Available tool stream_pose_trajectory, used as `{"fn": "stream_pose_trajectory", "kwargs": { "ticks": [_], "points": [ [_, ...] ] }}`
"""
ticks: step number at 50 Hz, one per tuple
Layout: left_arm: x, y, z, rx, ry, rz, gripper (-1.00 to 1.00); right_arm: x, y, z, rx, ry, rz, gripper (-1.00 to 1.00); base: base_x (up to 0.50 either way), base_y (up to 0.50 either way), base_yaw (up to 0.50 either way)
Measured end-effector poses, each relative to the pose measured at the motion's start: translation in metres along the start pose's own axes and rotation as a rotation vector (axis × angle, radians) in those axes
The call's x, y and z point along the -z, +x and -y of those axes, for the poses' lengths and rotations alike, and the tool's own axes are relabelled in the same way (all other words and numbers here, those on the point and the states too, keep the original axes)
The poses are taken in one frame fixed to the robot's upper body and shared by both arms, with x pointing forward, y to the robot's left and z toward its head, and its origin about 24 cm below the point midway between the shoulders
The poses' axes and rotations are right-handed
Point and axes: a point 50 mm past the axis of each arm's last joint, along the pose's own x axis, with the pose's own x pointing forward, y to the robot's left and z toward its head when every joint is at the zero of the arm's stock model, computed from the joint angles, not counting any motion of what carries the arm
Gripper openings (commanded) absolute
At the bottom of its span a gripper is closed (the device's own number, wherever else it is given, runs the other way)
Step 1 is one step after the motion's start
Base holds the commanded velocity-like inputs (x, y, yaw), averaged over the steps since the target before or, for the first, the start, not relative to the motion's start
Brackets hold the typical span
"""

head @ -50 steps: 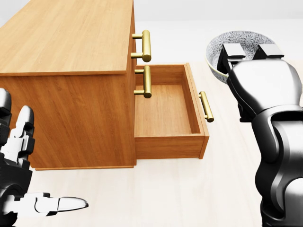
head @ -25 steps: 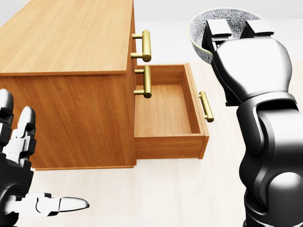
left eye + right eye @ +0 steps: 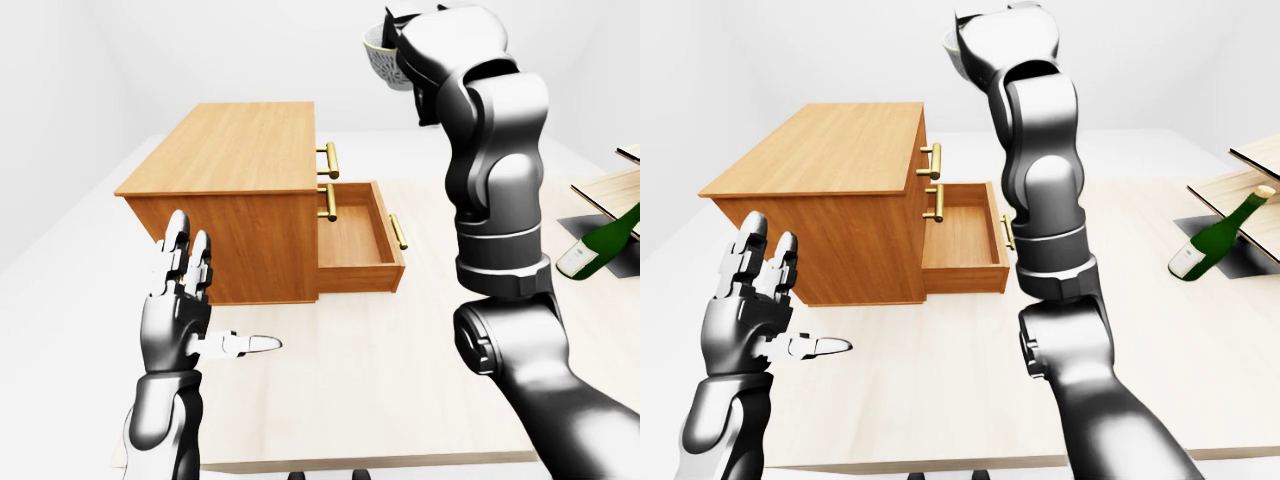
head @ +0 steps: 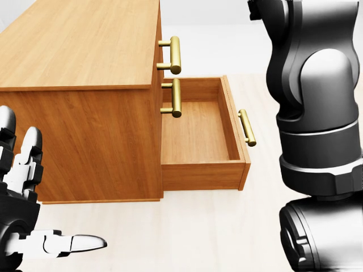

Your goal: Put the bowl on top of the cabinet.

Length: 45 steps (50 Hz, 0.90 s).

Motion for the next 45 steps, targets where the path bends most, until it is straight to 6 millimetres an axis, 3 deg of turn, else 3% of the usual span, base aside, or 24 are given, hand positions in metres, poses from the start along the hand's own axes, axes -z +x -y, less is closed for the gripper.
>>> {"fn": "stream_pose_trajectory", "kwargs": {
  "ticks": [8, 17, 45],
  "points": [
    [0.000, 0.000, 0.000, -0.001, 0.001, 0.000, 1.00, -0.015, 0.033, 0.017, -0.101, 0.032, 0.060, -1.00, 0.00, 0.00, 0.00],
    [0.001, 0.000, 0.000, -0.001, 0.002, -0.003, 1.00, -0.039, 0.052, 0.032, -0.146, 0.069, 0.131, -1.00, 0.00, 0.00, 0.00],
    [0.002, 0.001, 0.001, -0.001, 0.004, -0.007, 1.00, -0.099, 0.057, 0.041, -0.196, 0.132, 0.277, -1.00, 0.00, 0.00, 0.00]
  ]
}}
